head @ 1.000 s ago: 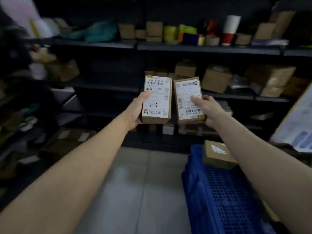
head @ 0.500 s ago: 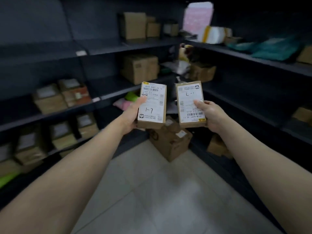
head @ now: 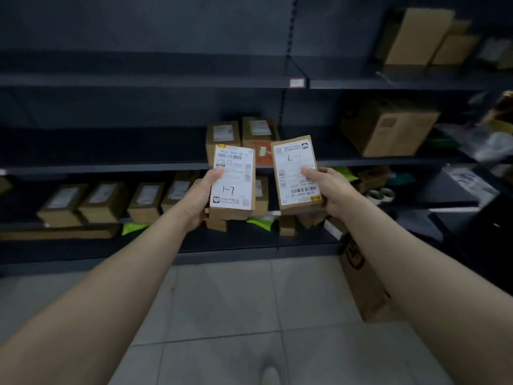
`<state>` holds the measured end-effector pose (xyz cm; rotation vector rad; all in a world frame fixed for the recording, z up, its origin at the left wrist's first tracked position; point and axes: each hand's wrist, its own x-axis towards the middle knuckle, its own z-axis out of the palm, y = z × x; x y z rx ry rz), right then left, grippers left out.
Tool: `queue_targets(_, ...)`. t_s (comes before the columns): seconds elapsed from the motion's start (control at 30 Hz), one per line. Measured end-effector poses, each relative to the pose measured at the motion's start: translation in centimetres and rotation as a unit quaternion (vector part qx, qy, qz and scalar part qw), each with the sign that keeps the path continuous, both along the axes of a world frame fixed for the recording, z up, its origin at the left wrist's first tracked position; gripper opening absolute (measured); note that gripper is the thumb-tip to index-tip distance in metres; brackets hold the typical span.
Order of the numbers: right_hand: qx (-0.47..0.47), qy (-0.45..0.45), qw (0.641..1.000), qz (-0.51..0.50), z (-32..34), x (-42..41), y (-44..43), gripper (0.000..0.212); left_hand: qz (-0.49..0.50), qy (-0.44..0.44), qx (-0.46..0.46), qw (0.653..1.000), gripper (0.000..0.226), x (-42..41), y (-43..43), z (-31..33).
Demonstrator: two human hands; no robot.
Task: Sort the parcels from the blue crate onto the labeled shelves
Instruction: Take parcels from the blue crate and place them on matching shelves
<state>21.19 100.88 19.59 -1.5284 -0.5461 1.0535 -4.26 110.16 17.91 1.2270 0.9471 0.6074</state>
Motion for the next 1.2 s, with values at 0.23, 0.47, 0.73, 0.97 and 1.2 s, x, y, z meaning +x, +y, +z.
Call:
queue_targets(0.23,-0.015,-0.011,0.998,0.063,-0.2,1.0,10.9,0.028,0.095,-0.002,-0.009,0.995,0.035,0.1,6.7,-0.4)
queue_targets(0.47,-0.038,0.001,0.991,0.125,-1.4,-1.6,20.0,0.031,0.164,0.003,-0.037,0.986,0.051,-2.7,13.4,-2.0)
queue_targets(0.73,-0.088,-0.016,0.988,0.123,-3.0,-8.6,31.0,0.027,0.166,0.021,-0.060,0.984,0.049,-9.1,24.7,-4.4)
queue_targets(0.97,-0.092,-0.015,0.988,0.127,-4.7,-16.7,40.2,0.033,0.108,0.089,-0.071,0.988,0.049,-15.7,35.9,-5.3)
queue_targets(1.2,-0.146,-0.016,0.985,0.093,-7.4,-19.0,46.4,0.043,0.111,0.117,-0.111,0.981,0.061,-16.3,42.8,-7.9)
